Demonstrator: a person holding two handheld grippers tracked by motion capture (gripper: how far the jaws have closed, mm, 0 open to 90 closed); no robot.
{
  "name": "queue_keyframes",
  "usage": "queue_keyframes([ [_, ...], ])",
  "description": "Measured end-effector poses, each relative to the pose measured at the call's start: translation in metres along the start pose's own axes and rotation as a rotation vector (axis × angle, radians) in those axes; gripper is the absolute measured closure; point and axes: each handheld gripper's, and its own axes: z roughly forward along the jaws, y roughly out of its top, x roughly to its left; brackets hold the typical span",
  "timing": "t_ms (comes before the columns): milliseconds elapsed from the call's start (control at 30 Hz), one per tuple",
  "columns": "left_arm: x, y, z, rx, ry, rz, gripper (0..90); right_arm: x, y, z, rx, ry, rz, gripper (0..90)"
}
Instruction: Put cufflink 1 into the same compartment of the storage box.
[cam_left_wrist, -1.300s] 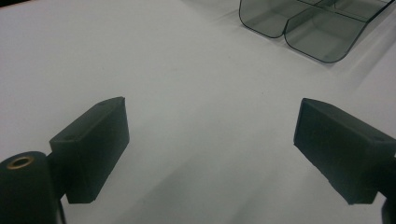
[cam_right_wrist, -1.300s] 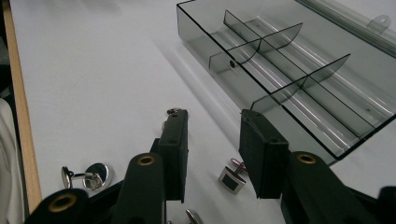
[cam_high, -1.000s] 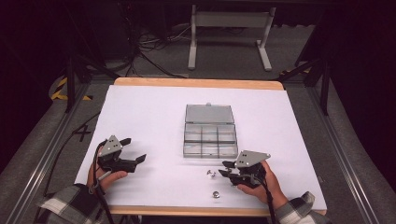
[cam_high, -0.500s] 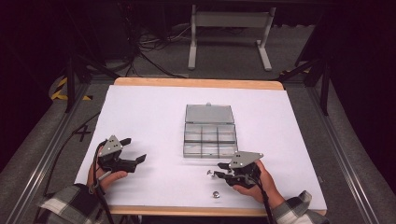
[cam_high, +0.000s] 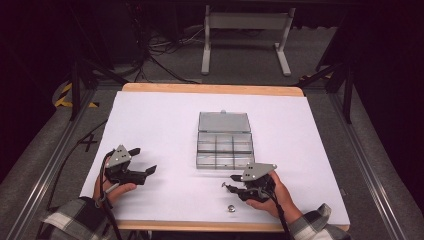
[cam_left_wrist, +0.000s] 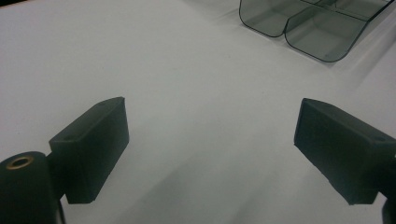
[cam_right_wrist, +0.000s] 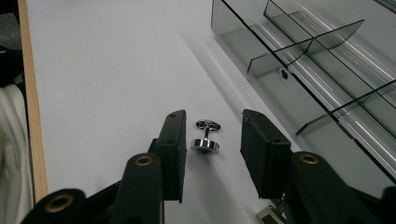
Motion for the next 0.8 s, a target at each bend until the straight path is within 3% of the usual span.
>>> queue_keyframes([
  [333,0.0,0.0,0.0,0.003,0.001,0.004,10.8,0.003,0.003,0.005,0.001,0.007,0.007,59.5],
  [800,0.0,0.0,0.0,0.005,0.0,0.004,10.8,0.006,0.005,0.015,0.043,0.025,-0.007,62.2],
])
